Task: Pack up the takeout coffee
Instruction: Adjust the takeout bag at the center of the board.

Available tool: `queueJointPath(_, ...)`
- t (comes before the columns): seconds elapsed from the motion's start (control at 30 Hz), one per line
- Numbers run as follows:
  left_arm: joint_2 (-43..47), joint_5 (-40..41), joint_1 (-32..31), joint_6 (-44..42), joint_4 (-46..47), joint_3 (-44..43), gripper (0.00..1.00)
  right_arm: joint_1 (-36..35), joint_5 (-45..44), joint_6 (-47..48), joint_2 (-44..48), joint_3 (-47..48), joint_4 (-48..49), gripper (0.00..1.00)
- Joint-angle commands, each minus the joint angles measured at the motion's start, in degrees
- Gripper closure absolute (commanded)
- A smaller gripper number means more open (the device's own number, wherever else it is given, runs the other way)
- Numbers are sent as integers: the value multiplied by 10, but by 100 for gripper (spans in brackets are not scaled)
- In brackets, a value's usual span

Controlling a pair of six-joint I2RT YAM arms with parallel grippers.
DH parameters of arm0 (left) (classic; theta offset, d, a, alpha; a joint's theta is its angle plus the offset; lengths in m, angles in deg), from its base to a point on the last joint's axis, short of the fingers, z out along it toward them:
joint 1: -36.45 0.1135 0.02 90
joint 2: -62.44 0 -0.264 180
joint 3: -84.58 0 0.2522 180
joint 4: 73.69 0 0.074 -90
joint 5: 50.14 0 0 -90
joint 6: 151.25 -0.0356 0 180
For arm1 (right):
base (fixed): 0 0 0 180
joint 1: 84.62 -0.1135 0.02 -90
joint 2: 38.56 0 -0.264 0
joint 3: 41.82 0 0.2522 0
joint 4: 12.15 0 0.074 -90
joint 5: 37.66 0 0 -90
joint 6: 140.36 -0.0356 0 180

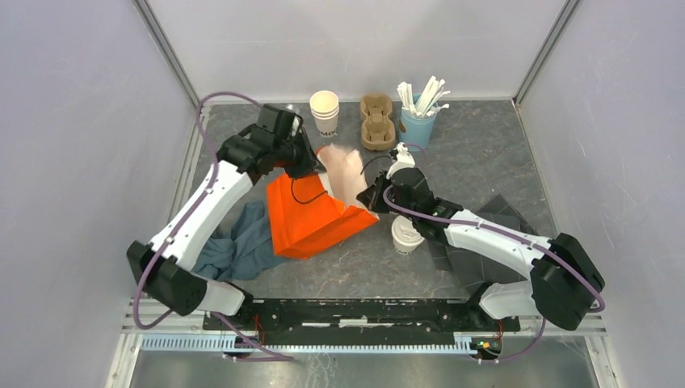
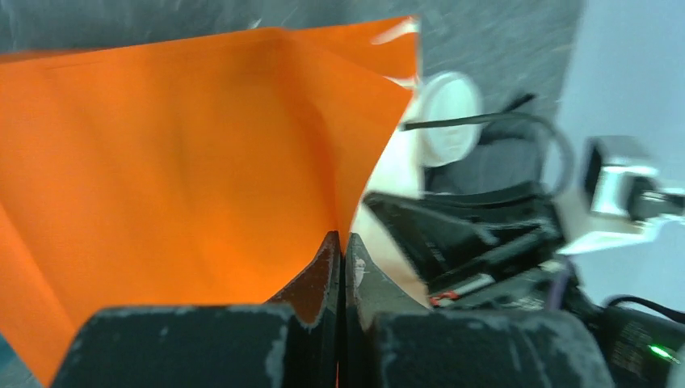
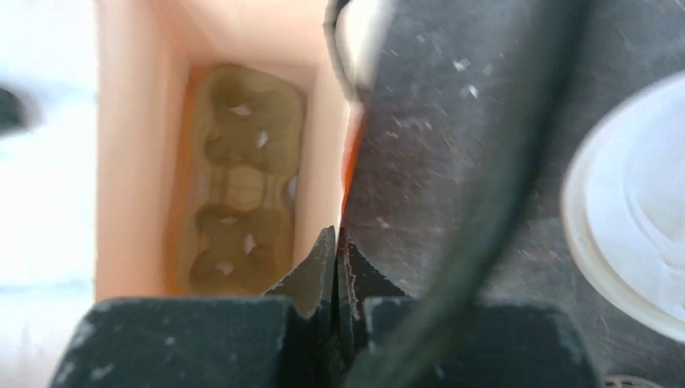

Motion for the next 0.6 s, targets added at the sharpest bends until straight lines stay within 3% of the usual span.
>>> queueJointPath(0.0,103,-17,-2,-12,113,-127,98,-14,53,32,16,85,66,100)
queueJointPath(0.17,161,52,-1,16,113,-75,98,-34,48,7,45,58,116,100)
queueJointPath(0.27,162,75,-1,53,60,-19,98,-16,-17,-3,54,22,22,100)
queueJointPath(0.4,121,24,0,65,29,60,98,18,-23,-5,62,-36,12,100)
queueJointPath(0.5,83,-35,0,50,40,62,98,20,-9,39,52,-6,12,99)
queueJointPath(0.57,72,-45,0,39,43,43,98,19,22,75,38,34,6,90)
